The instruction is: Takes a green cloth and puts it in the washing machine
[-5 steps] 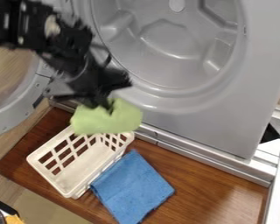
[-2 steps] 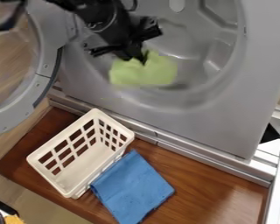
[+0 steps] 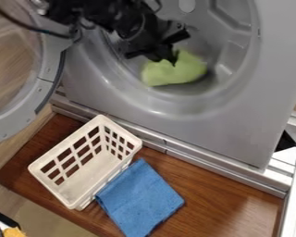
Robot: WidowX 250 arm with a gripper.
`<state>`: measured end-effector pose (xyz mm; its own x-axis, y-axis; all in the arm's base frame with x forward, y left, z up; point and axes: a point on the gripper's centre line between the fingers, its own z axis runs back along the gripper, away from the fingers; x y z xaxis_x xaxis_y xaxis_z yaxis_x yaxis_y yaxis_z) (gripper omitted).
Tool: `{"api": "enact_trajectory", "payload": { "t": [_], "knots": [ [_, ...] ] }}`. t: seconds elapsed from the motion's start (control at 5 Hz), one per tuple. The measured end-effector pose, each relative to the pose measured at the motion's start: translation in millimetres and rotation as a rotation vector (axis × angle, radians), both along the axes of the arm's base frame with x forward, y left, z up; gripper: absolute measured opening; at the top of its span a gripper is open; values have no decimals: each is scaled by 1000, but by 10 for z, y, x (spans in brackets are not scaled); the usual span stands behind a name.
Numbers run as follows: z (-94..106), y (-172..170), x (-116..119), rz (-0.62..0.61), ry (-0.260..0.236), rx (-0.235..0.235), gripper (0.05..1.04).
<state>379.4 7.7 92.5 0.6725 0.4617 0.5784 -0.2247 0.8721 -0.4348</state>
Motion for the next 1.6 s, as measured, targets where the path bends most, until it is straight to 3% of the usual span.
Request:
{"api": "enact_trajectory", "payload": {
  "t": [0.2,0.4,0.6,1.0,1.2,1.4,1.6],
  "knots": [
    [-64,-89,178,-29,-16,-10,55],
    [-109,-138,188,-52,11,12,73],
    [-218,-167,149,-58,59,10,219],
    [-230,-176,130,-55,71,2,789],
    [-244,-207,69,-57,83,-20,1001],
    [-178,-219,23,-71,86,-15,1005],
    [-4,-273,-65,-91,103,-45,999]
  ]
}}
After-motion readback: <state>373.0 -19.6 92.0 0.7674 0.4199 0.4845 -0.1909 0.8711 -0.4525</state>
